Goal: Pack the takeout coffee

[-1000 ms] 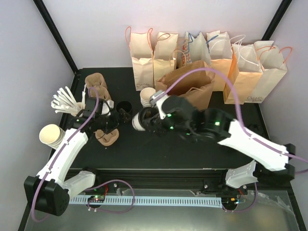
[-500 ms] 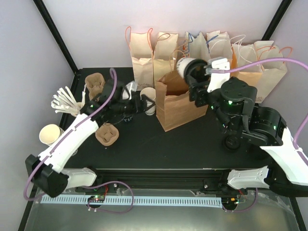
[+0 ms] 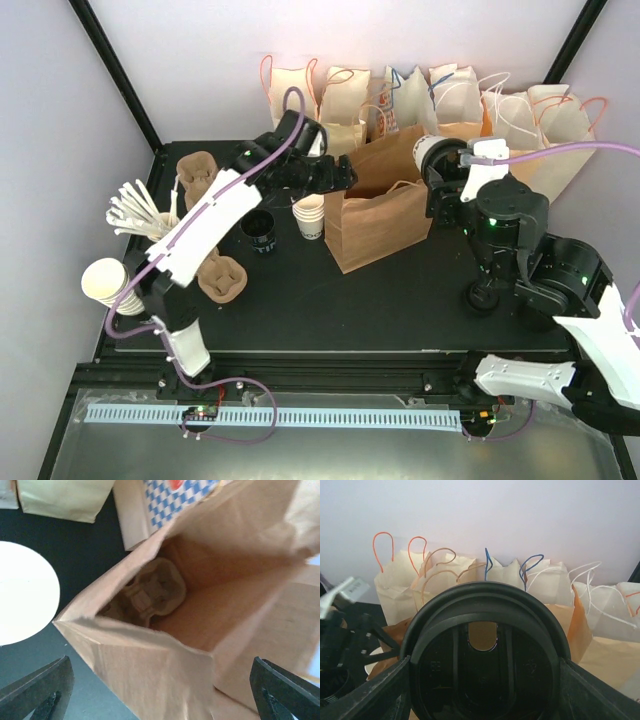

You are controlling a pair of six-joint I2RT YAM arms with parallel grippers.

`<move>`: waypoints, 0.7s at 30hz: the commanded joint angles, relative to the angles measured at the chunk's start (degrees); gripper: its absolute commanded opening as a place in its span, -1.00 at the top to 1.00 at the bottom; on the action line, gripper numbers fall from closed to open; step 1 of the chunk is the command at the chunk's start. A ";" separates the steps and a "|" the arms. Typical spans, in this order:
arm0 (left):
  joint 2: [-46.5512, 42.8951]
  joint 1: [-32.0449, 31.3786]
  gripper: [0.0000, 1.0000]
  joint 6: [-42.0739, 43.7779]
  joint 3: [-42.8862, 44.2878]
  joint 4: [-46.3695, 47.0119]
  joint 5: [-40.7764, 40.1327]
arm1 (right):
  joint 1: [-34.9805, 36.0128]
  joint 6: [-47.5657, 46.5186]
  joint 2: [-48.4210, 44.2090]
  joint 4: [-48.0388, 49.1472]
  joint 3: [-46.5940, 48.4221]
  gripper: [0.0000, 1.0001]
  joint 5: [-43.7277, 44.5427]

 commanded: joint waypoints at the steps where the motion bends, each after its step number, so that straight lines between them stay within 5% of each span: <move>1: 8.13 -1.61 -0.97 -1.44 11.81 -17.52 -6.67 | -0.34 1.73 -0.75 2.26 -0.45 -0.03 1.19; 6: 9.47 -3.11 -0.68 -0.09 14.10 -17.94 -4.71 | -0.36 1.67 -0.60 2.81 -0.82 -0.03 1.25; 14: 9.69 -5.14 0.34 2.27 14.24 -16.74 1.23 | -0.55 -1.00 2.05 -0.95 3.56 -0.02 0.30; 21: 6.25 -6.60 0.74 2.49 13.95 -20.78 0.80 | -2.03 1.29 11.07 -14.04 15.85 -0.02 -6.17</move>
